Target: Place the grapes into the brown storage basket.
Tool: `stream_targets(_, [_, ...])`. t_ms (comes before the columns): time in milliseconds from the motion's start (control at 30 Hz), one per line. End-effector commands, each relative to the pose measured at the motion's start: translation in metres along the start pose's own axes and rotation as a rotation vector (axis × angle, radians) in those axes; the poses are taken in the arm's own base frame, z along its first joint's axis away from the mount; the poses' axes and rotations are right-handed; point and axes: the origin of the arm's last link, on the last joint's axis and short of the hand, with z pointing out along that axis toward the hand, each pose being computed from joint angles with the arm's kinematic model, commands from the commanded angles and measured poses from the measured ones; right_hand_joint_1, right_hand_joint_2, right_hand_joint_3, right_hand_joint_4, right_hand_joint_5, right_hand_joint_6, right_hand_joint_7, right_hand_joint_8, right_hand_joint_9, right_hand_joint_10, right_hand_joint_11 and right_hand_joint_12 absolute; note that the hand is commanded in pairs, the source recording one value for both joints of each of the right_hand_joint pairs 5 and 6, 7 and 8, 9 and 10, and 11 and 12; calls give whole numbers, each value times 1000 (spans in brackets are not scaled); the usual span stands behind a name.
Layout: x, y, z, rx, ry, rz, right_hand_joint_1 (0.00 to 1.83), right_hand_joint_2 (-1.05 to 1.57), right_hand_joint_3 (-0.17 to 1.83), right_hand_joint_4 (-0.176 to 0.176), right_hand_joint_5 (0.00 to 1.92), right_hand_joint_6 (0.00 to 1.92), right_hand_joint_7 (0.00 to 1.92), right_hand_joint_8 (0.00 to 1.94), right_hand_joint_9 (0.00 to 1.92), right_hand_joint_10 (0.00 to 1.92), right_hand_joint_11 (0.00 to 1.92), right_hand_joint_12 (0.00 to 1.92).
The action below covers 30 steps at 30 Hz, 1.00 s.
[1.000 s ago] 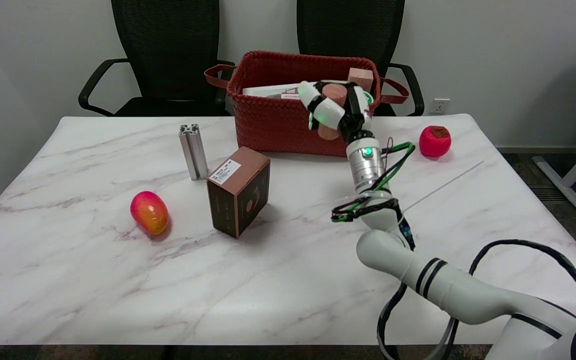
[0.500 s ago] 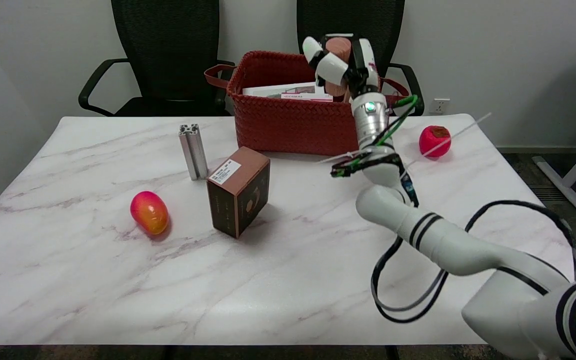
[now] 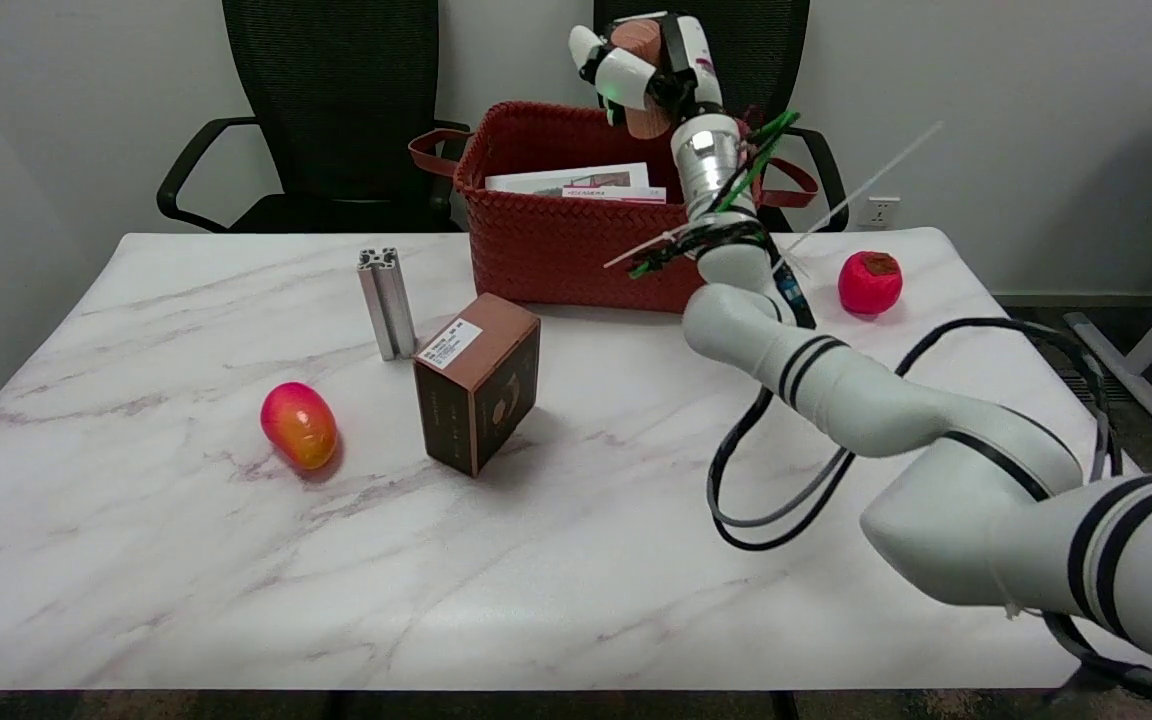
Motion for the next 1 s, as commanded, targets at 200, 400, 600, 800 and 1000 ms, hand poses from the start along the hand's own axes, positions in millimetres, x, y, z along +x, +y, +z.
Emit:
stream_targets(200, [-29,-8,39,-109,-105,-485,892,766,622,0,1920,1920,1910,1910,1752,1752,1869,1869])
stream_targets(400, [-16,7,37,-149,-116,-698,889,780,604,0,1920,1920,1905,1905,1750,1750,1881,1881])
stream_targets(600, [6,26,36,-215,-143,-843,889,812,567,0,1918,1918,1874,1874,1723,1723,1858,1858])
stream_targets(800, [25,36,36,-270,-134,-867,886,845,549,0,1906,1906,1856,1856,1708,1708,1835,1835])
stream_targets(1000, [30,40,36,-305,-123,-836,883,862,553,0,1911,1911,1849,1849,1702,1702,1822,1822])
